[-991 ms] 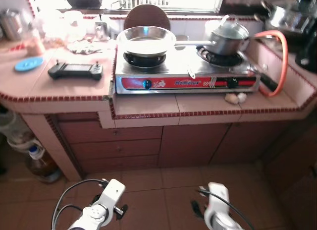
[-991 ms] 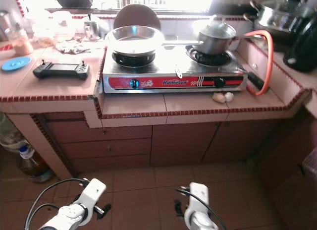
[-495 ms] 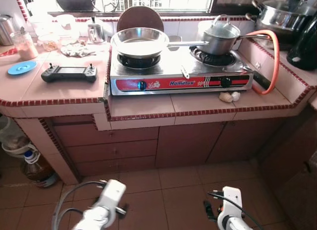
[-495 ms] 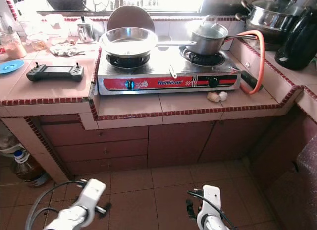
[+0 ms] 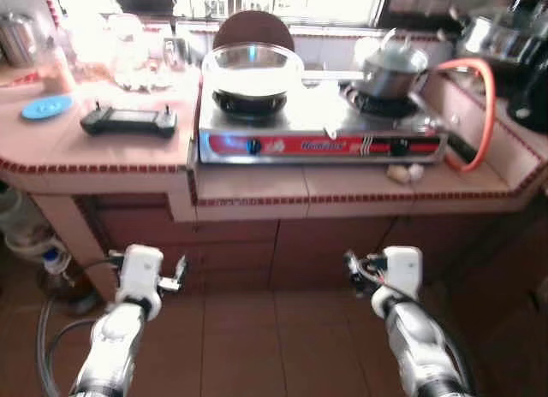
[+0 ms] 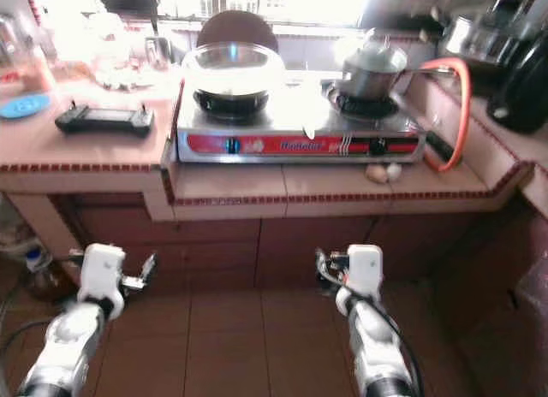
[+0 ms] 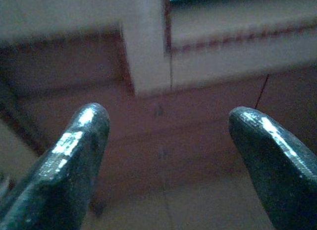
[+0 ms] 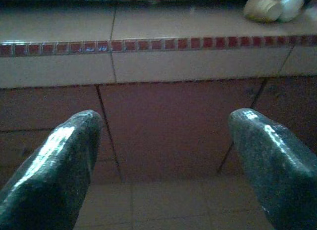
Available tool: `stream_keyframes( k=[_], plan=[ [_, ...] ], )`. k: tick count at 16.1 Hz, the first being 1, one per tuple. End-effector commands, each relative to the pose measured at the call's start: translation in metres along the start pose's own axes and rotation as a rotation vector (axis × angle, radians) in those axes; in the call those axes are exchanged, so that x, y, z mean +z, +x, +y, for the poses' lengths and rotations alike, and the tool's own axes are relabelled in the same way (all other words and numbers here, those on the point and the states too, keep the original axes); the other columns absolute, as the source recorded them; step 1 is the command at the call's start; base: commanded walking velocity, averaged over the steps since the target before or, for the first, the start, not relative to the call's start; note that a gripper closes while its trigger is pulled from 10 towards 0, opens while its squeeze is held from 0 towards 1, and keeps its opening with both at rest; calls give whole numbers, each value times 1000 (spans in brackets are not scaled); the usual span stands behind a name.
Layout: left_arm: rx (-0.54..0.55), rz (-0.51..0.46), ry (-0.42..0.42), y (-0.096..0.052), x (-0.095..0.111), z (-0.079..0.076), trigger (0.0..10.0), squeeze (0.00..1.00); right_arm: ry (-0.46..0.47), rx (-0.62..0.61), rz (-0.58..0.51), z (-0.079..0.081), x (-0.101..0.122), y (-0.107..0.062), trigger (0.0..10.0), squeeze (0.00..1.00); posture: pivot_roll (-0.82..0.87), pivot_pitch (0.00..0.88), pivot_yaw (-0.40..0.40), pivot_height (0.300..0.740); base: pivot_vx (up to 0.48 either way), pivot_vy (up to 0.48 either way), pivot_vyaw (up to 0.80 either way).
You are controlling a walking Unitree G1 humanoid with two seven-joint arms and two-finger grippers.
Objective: Kitchen organization
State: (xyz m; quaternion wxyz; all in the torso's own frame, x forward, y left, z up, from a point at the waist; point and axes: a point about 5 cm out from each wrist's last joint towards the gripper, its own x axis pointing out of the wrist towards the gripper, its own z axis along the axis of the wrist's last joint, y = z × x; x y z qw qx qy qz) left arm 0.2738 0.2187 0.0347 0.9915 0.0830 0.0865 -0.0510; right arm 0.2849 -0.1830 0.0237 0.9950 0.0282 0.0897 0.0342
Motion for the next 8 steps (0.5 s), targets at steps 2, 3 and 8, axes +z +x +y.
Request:
stream_keyframes(
  k=[2, 3, 8],
  plan=[
    [-39, -75, -65, -9, 14, -21, 10000, 0, -45, 6, -93, -7, 12, -18, 10000, 0, 215, 0, -98, 740, 0, 0, 0],
    [-42, -87, -63, -13, 15, -23, 10000, 0, -76, -5, -112, -10, 14, -26, 10000, 0, 210, 0, -97, 740, 0, 0, 0],
    [-36, -114, -3, -51, 37, -25, 10000, 0, -32, -130, -92, -25, 11, -78, 10000, 0, 194, 0, -70, 740, 0, 0, 0]
  ],
)
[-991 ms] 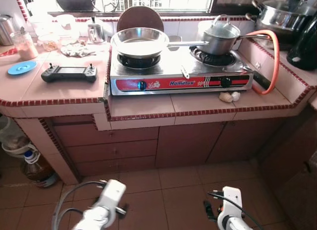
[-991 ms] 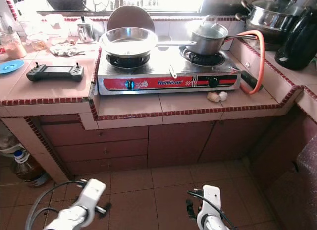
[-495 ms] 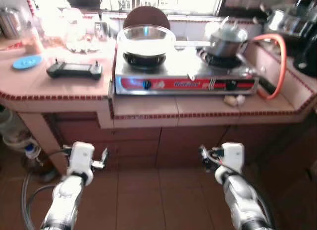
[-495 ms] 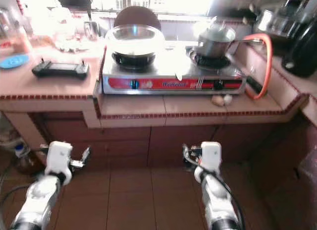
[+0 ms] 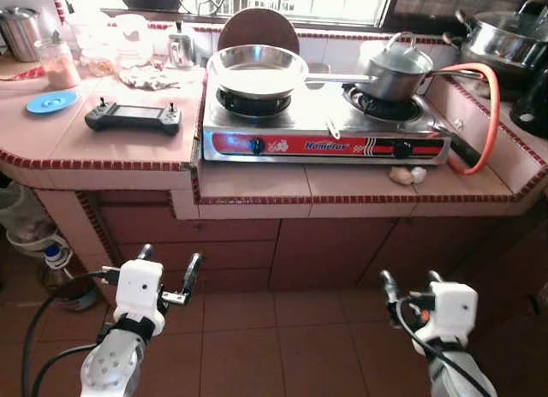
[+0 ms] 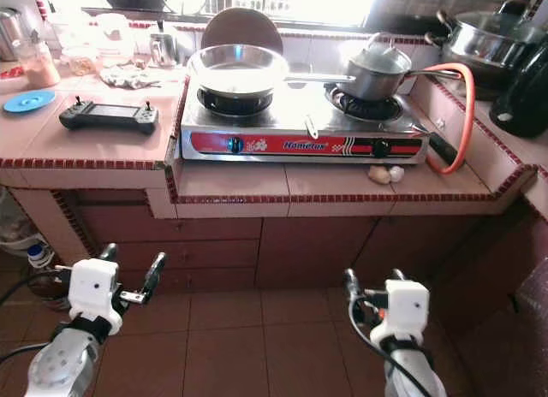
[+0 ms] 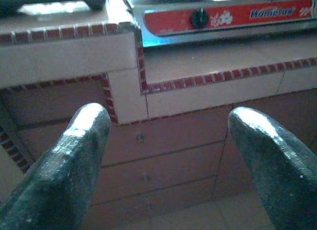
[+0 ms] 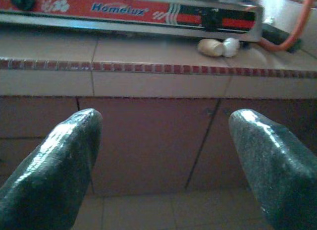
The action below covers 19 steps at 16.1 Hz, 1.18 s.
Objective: Kitchen organization
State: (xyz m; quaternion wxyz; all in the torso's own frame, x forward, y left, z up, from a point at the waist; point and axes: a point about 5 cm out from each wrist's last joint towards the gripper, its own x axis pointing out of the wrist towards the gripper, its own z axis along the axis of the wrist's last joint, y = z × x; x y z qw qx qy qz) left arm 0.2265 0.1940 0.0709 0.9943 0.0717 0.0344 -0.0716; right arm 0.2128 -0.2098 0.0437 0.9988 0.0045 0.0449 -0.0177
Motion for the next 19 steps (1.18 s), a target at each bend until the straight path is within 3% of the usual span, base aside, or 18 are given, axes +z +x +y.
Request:
stream_keyframes(
  k=[1, 5, 7, 11, 14, 16, 19],
  plan=[
    [-7, -8, 30, -1, 9, -1, 10000, 0, 8, -29, 6, -3, 2, -6, 10000, 0, 188, 0, -58, 740, 0, 0, 0],
    [-12, 23, 70, 0, 18, 6, 10000, 0, 24, -104, 7, -4, 8, -22, 10000, 0, 163, 0, 0, 740, 0, 0, 0],
    [-34, 48, 102, 6, 12, 11, 10000, 0, 49, -135, 23, 0, 6, -27, 10000, 0, 147, 0, 34, 740, 0, 0, -234],
    [-82, 57, 140, 15, 11, 9, 10000, 0, 76, -147, 25, 10, 6, -28, 10000, 0, 145, 0, 54, 740, 0, 0, -241],
    [-71, 42, 105, 21, 13, 6, 10000, 0, 55, -112, 42, 15, 8, -28, 10000, 0, 145, 0, 12, 740, 0, 0, -658],
    [-85, 36, 70, 23, 12, -1, 10000, 0, 36, -98, 52, 9, 9, -26, 10000, 0, 173, 0, -48, 740, 0, 0, -788],
    [-54, 18, 51, 24, 13, -6, 10000, 0, 0, -30, 48, 12, 18, -12, 10000, 0, 188, 0, -88, 740, 0, 0, -785]
  ],
)
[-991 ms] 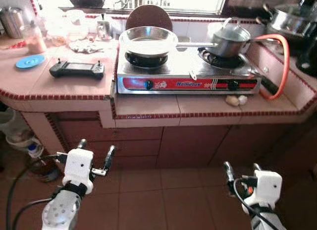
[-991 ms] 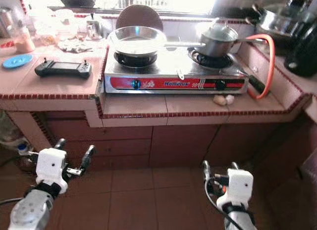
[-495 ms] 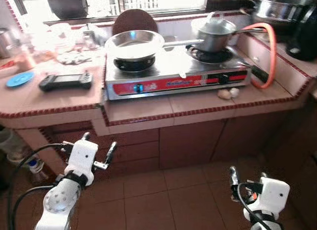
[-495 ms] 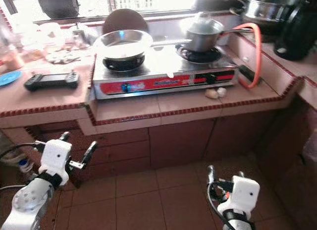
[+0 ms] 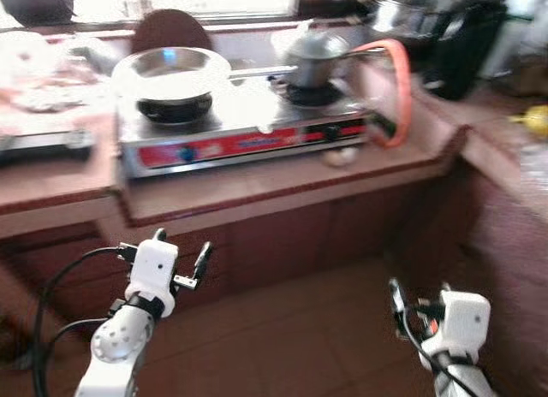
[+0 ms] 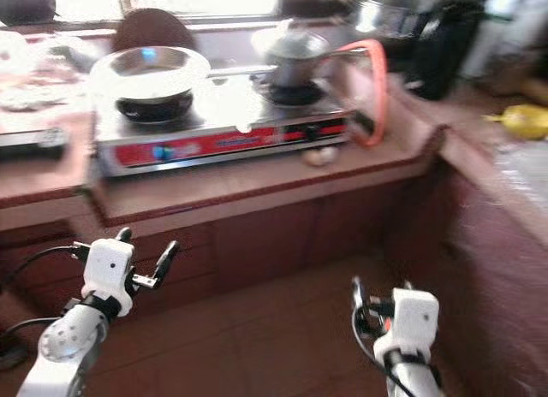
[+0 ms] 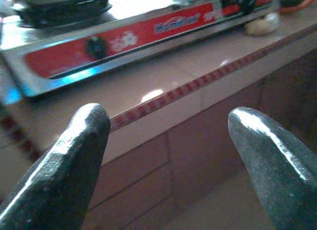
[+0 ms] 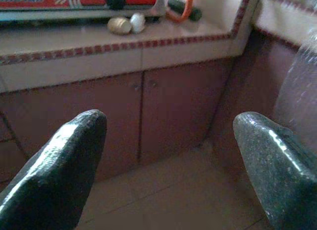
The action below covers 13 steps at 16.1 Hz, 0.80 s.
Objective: Kitchen organization
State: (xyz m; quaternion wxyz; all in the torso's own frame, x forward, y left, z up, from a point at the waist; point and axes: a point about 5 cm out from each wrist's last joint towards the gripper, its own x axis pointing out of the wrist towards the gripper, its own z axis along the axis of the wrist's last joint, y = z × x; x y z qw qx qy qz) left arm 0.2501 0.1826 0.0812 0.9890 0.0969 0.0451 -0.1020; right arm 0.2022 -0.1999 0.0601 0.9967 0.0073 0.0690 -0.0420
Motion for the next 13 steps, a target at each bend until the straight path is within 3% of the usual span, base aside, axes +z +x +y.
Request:
stream_keyframes(
  k=[1, 9, 13],
  plan=[
    [13, -3, -4, -1, 0, 0, 10000, 0, -4, 17, -1, 2, 4, 3, 10000, 0, 190, 0, -94, 740, 0, 0, -781],
    [25, 14, 2, -10, -5, -5, 10000, 0, -4, 65, 20, 11, 3, 10, 10000, 0, 213, 0, -117, 740, 0, 0, -771],
    [23, -13, 20, -4, 1, -5, 10000, 0, -7, 71, 12, 11, 6, 12, 10000, 0, 216, 0, -121, 740, 0, 0, 0]
  ],
)
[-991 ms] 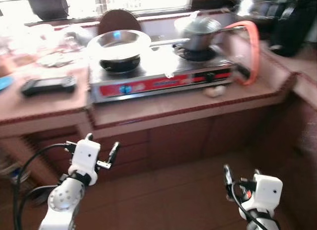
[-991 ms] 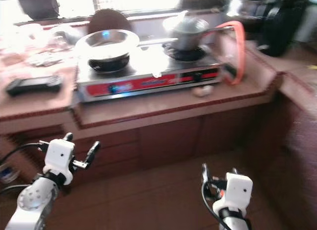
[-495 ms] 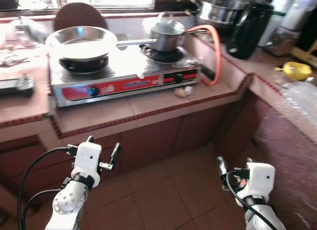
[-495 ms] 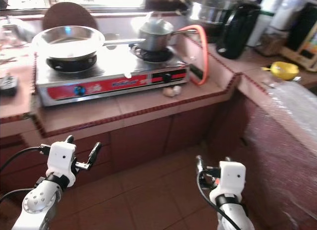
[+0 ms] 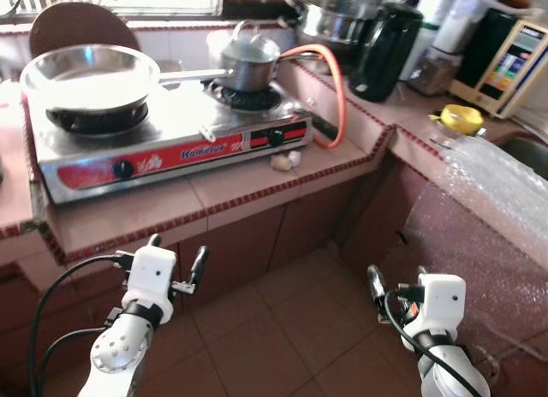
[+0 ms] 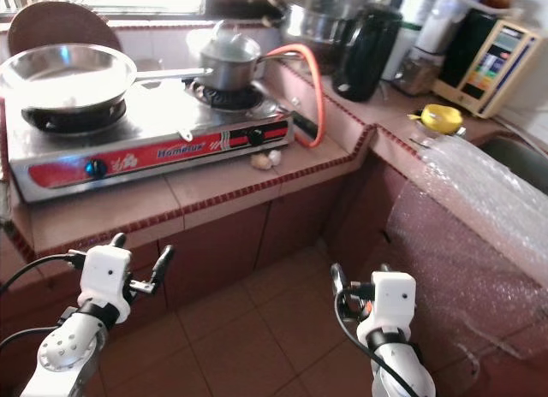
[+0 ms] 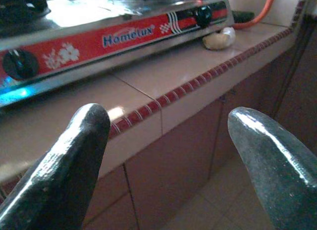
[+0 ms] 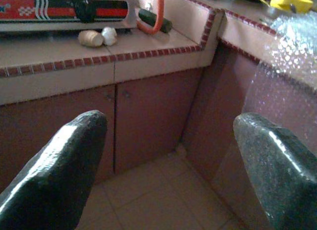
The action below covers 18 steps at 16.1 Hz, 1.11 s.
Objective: Kitchen organization
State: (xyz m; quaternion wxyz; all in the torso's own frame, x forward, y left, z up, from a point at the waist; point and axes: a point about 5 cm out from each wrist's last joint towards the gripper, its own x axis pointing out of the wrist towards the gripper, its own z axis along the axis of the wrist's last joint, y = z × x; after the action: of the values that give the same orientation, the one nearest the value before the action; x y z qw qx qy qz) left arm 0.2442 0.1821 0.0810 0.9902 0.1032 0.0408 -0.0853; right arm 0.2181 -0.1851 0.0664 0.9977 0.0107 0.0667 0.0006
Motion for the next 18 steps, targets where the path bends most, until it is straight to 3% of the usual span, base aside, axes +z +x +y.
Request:
stream_keyframes(
  k=[1, 6, 18],
  plan=[
    [-11, -11, 10, 2, 2, -4, 10000, 0, -14, -10, 12, -5, -1, -2, 10000, 0, 218, 0, -122, 740, 0, 0, 0],
    [-15, -17, 20, 2, 4, -6, 10000, 0, -17, 9, 12, 1, 0, 2, 10000, 0, 217, 0, -122, 740, 0, 0, 0],
    [-26, -28, 52, 1, 4, -6, 10000, 0, -24, -14, 23, -2, -1, 0, 10000, 0, 211, 0, -114, 740, 0, 0, 0]
  ],
)
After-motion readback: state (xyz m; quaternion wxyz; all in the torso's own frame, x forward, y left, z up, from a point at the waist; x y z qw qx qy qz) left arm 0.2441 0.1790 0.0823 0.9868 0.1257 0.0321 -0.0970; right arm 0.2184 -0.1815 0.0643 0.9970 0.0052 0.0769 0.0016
